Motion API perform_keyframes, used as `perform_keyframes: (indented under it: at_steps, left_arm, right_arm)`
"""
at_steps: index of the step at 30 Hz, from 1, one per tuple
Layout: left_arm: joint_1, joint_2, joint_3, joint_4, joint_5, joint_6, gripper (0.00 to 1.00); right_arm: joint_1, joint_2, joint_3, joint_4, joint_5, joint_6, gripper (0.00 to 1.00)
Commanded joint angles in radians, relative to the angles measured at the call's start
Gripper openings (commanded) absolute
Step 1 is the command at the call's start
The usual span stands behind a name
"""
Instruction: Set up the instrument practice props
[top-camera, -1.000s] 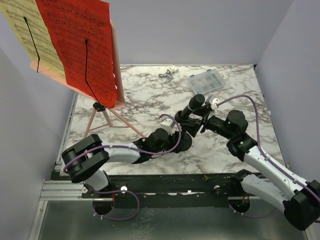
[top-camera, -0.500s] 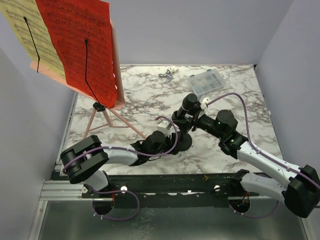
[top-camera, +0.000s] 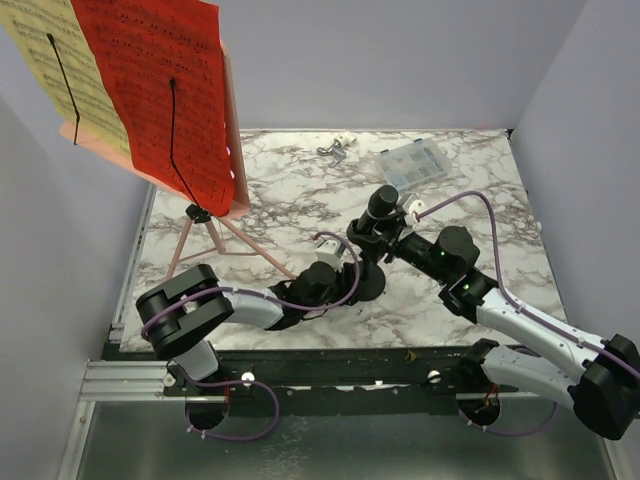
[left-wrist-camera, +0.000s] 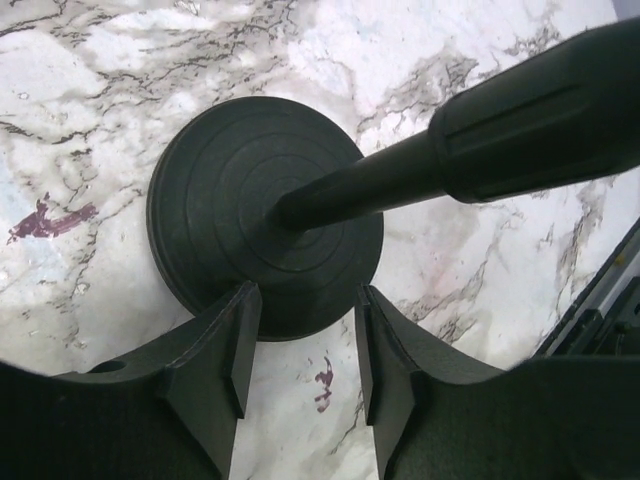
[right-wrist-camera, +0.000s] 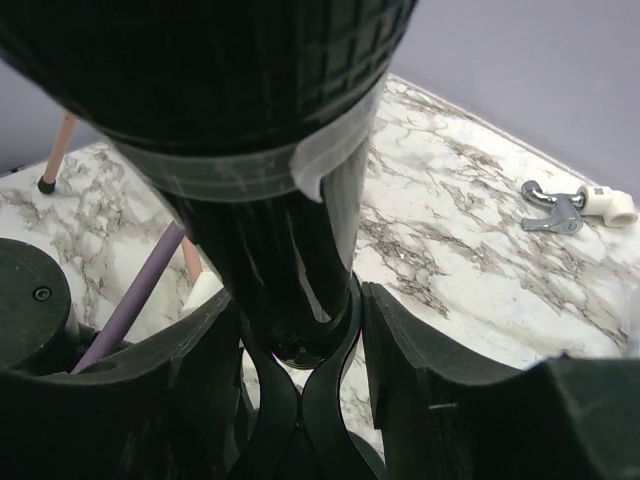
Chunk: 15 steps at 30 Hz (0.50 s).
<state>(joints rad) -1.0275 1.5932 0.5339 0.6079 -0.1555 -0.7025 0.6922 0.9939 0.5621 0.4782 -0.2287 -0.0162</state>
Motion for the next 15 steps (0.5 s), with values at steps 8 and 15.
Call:
perform_keyframes:
  at_steps: [8, 15]
  left_arm:
    - [0.003, 0.129, -0.048, -0.006, -0.119, -0.057, 0.45]
    - [0.003, 0.153, -0.07, -0.007, -0.13, -0.086, 0.44]
  right_arm:
    - [0.018, -0.103, 0.014, 0.128, 0.013, 0.006, 0.33]
    - [0.022, -0.131, 0.024, 0.122, 0.019, 0.008, 0.33]
